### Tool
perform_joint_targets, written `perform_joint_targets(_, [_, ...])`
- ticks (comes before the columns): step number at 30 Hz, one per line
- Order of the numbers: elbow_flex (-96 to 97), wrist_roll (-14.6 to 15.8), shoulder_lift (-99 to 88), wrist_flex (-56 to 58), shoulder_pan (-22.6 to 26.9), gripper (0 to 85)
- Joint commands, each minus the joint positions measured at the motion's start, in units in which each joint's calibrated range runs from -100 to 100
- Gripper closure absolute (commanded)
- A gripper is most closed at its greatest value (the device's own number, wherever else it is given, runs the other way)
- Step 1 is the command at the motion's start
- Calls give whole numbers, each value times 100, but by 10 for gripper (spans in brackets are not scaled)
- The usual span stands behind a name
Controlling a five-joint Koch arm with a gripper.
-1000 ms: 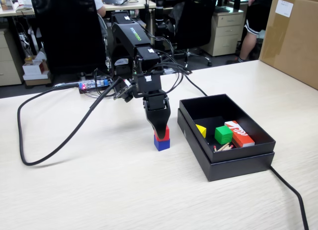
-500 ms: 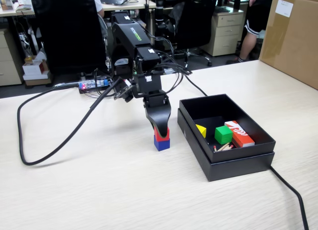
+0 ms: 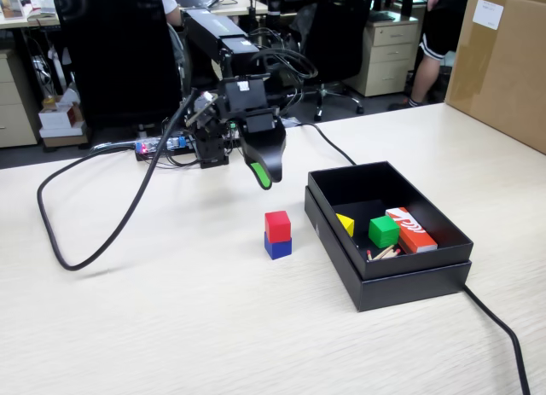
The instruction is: Put the red cube on top of the blue cube
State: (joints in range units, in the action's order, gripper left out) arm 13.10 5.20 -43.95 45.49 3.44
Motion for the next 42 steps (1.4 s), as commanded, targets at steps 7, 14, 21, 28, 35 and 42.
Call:
perform_joint_targets(7, [1301, -376, -2392, -165, -156, 364])
perform_joint_targets(14, [3114, -620, -3827, -743, -288, 364])
perform_joint_targets(21, [5245, -723, -5123, -1970, -308, 363])
perform_joint_targets(28, [6605, -723, -5502, -3136, -322, 366])
perform_joint_targets(35, [7357, -723, -5502, -4165, -327, 370])
perform_joint_targets(42, [8237, -752, -5502, -5460, -327, 375])
